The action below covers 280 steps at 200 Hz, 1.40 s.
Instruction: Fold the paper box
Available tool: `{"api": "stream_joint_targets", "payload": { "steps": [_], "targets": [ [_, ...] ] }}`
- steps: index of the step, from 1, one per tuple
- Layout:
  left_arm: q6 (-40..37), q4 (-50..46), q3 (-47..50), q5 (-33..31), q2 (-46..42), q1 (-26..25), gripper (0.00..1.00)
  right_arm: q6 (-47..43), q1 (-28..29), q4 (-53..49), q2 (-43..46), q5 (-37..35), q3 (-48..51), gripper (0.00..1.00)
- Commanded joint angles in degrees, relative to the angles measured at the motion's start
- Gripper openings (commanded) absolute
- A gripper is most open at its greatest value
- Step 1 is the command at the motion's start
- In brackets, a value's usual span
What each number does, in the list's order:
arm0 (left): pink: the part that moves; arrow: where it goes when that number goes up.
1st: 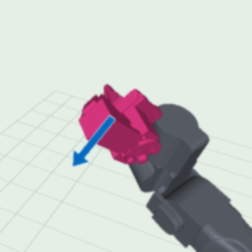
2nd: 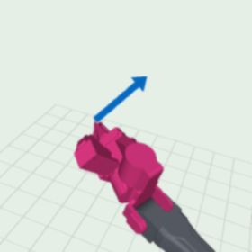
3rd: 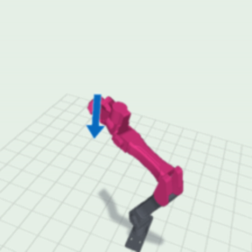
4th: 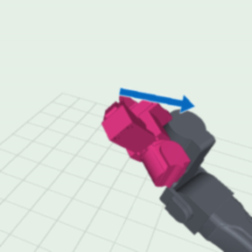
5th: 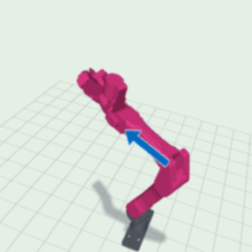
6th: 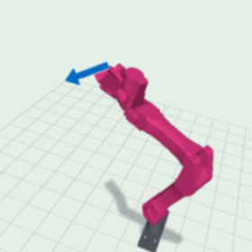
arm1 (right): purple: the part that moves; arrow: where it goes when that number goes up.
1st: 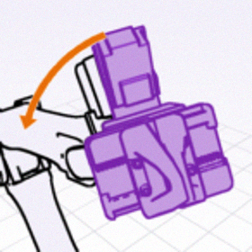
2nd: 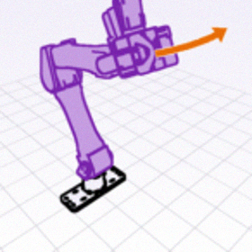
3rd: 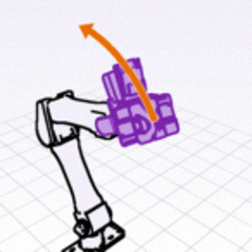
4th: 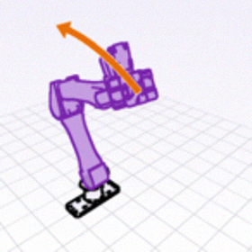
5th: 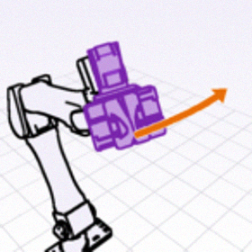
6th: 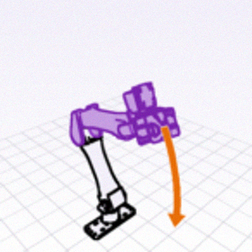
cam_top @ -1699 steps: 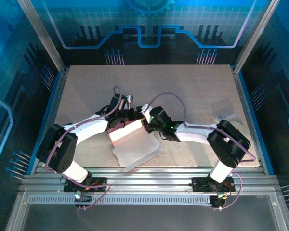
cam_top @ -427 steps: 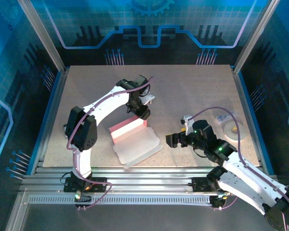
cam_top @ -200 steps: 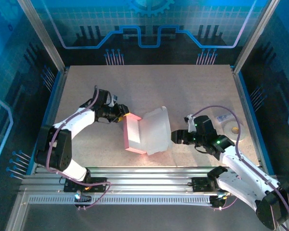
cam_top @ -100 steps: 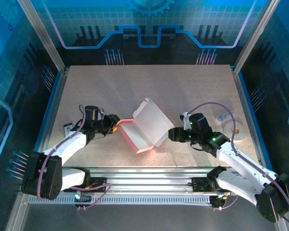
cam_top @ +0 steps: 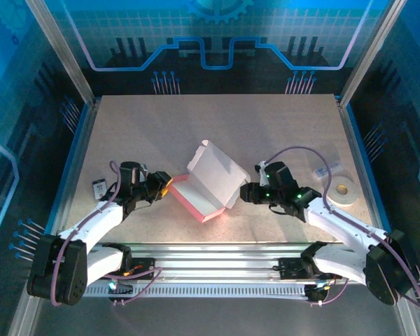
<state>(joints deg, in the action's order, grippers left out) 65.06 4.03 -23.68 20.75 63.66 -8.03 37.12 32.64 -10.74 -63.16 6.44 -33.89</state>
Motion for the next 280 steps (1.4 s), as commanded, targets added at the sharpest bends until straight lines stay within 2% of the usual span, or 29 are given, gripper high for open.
{"api": "stream_joint_targets", "payload": {
  "steps": [1, 43, 90, 106, 121, 146, 167, 181, 197, 219, 232, 250, 280],
  "targets": [
    [0.9, 1.4, 1.1, -0.7, -1.2, 0.0, 0.36, 0.8, 0.7, 3.6, -1.6, -0.5, -2.2, 0.42],
    [0.5, 1.0, 1.4, -0.5, -1.8, 0.0, 0.37, 0.4, 0.8, 4.5, -3.7, -1.2, -3.2, 0.36],
    [0.1, 1.1, 1.7, 0.2, -1.9, 0.0, 0.37, -0.2, 1.1, 4.6, -4.8, -1.0, -3.9, 0.20],
    [-1.4, 1.1, 1.5, 1.4, -2.0, 0.0, 0.42, -1.1, 1.1, 4.2, -4.8, -1.5, -4.2, 0.14],
    [-6.3, -0.8, -0.1, 3.5, -2.5, 0.2, 0.52, -2.8, 1.0, 3.1, -4.9, -1.2, -4.8, 0.13],
    [-19.7, -11.3, -6.1, 5.4, -4.2, 0.5, 0.67, -6.6, 0.0, 1.8, -5.0, 1.1, -6.2, 0.12],
    [-31.0, -23.2, -12.2, 3.5, -5.9, 1.2, 0.72, -10.8, -1.6, -0.2, -5.0, 3.2, -7.9, 0.11],
    [-36.2, -29.5, -15.6, 2.5, -6.9, 1.4, 0.80, -13.1, -3.1, -0.7, -5.0, 5.3, -8.8, 0.11],
    [-38.3, -33.5, -17.9, 0.2, -7.1, 1.5, 0.90, -15.7, -4.7, -1.5, -5.3, 7.7, -10.0, 0.10],
    [-38.2, -34.3, -19.2, 0.8, -5.7, 1.4, 0.98, -19.7, -5.9, -2.8, -6.1, 9.9, -11.9, 0.09],
    [-40.5, -30.9, -19.0, 3.5, -5.1, 1.4, 0.99, -22.0, -6.3, -3.4, -6.9, 12.2, -13.0, 0.09],
    [-43.3, -29.2, -20.6, 2.8, -3.5, 1.5, 0.99, -25.0, -6.6, -4.7, -8.4, 13.6, -14.5, 0.08],
    [-52.7, -32.1, -28.4, 3.3, 2.6, 1.4, 0.99, -28.1, -7.5, -4.7, -10.0, 16.1, -15.3, 0.08]
  ]
}}
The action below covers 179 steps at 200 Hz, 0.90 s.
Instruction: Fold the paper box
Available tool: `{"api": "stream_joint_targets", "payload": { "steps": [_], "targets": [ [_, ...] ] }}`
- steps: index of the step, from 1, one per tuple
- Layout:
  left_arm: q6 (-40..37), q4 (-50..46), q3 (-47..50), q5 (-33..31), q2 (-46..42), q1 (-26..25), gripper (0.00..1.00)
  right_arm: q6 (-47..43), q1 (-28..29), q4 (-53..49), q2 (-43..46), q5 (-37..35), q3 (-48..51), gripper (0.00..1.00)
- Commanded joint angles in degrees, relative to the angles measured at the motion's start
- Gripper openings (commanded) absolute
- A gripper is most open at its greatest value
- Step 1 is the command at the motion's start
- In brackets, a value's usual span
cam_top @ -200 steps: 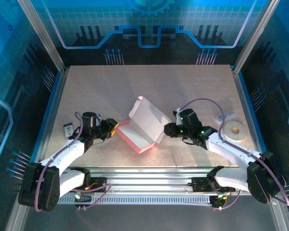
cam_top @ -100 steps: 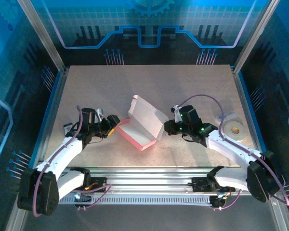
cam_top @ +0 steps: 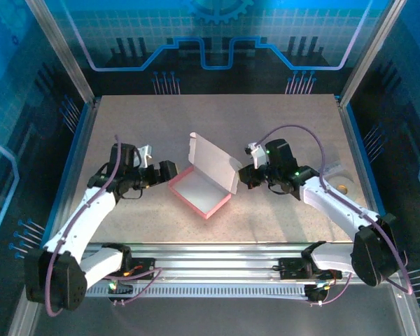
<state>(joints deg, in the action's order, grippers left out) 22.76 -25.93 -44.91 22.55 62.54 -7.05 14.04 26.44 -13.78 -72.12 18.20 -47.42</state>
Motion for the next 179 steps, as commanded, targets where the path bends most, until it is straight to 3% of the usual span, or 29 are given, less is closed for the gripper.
{"api": "stream_joint_targets", "payload": {
  "steps": [1, 44, 80, 179],
  "targets": [
    [-10.8, -2.2, -7.3, 1.6, 4.0, 0.5, 0.99, -5.0, -1.3, -1.6, -1.1, 4.6, -1.8, 0.08],
    [-27.1, -4.6, -17.5, 7.3, 13.3, 0.5, 0.99, -8.7, -1.8, -1.4, -1.7, 8.4, -1.8, 0.07],
    [-36.2, -6.4, -23.0, 9.9, 20.8, 0.4, 0.99, -9.8, -2.2, -1.8, -2.4, 9.5, -2.2, 0.06],
    [-40.1, -2.5, -28.2, 13.4, 33.0, 0.0, 0.85, -10.3, -2.2, -2.2, -2.9, 9.3, -2.3, 0.05]
  ]
}}
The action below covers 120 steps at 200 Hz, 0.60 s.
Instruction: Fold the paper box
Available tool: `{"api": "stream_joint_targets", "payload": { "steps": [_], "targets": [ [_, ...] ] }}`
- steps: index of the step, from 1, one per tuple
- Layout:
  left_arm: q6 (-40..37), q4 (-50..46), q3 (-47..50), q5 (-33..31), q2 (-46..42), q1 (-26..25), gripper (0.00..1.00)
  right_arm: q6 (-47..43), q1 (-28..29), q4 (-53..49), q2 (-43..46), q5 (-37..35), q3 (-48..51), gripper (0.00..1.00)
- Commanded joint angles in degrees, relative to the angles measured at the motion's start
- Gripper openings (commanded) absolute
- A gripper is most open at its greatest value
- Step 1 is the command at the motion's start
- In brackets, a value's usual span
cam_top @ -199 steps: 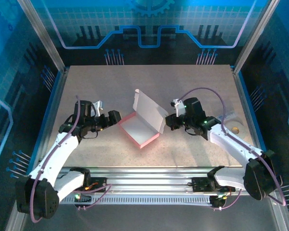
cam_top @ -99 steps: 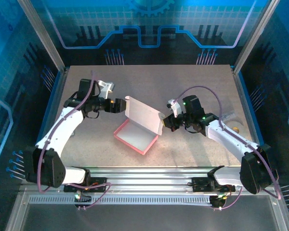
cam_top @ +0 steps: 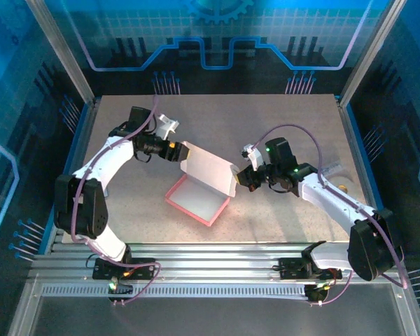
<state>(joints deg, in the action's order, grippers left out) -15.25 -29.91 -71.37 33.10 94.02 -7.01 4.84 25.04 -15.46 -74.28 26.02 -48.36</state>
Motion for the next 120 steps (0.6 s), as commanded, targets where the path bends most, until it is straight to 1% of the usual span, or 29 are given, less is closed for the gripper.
{"api": "stream_joint_targets", "payload": {
  "steps": [1, 30, 58, 75, 86, 120],
  "targets": [
    [-2.0, 1.5, -1.8, 2.8, 1.6, -0.1, 0.84, -1.1, -0.8, -0.5, -0.7, 1.5, -1.4, 0.04],
    [-2.2, 2.0, -2.7, 2.4, 3.1, -0.9, 0.76, -1.6, -0.8, -0.2, -1.2, 0.9, -1.2, 0.04],
    [-3.1, 1.6, -2.8, 1.9, 3.9, -1.3, 0.62, -1.7, -0.9, -0.1, -1.8, 0.3, -1.2, 0.04],
    [-3.8, 0.9, -2.7, 1.5, 3.8, -1.4, 0.59, -1.6, -1.0, 0.1, -2.0, 0.0, -1.2, 0.04],
    [-4.0, 0.5, -2.7, 1.3, 3.4, -1.4, 0.53, -1.4, -1.0, 0.2, -1.9, -0.1, -1.1, 0.04],
    [-4.7, -0.2, -2.4, 0.2, 2.4, -1.4, 0.50, -1.1, -1.0, 1.0, -1.9, -0.7, -0.9, 0.04]
  ]
}}
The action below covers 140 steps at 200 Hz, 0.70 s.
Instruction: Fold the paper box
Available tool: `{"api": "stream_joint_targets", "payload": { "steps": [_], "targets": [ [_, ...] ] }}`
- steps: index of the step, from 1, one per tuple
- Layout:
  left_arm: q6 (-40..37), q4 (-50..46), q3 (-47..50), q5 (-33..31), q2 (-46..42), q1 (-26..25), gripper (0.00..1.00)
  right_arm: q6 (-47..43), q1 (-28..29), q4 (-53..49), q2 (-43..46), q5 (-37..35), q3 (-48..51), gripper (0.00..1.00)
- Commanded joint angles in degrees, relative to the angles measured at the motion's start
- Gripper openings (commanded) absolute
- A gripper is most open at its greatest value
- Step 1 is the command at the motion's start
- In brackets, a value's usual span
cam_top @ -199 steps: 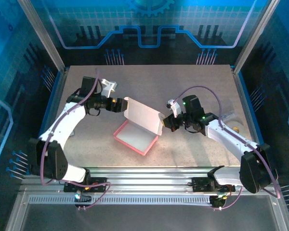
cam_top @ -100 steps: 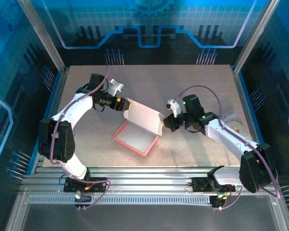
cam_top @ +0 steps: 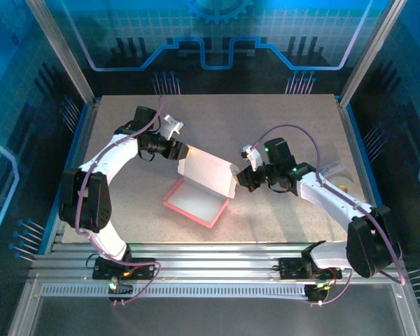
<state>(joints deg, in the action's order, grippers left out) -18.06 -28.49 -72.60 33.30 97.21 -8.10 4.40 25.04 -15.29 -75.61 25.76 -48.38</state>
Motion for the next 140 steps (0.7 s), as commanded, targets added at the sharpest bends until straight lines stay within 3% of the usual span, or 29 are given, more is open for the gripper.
{"api": "stream_joint_targets", "payload": {
  "steps": [1, 94, 140],
  "targets": [
    [-1.9, -1.6, -1.2, -0.1, -0.8, -0.3, 0.49, -0.6, -1.1, 0.8, -0.5, -0.4, -0.8, 0.04],
    [-2.6, -7.5, -2.1, -5.6, -1.6, -3.1, 0.15, 1.8, -0.9, 3.5, -0.2, -4.8, 0.2, 0.05],
    [1.0, -7.0, -0.4, -8.5, -4.8, -4.7, 0.13, 4.1, 0.1, 3.8, 0.5, -8.4, 0.0, 0.14]
  ]
}}
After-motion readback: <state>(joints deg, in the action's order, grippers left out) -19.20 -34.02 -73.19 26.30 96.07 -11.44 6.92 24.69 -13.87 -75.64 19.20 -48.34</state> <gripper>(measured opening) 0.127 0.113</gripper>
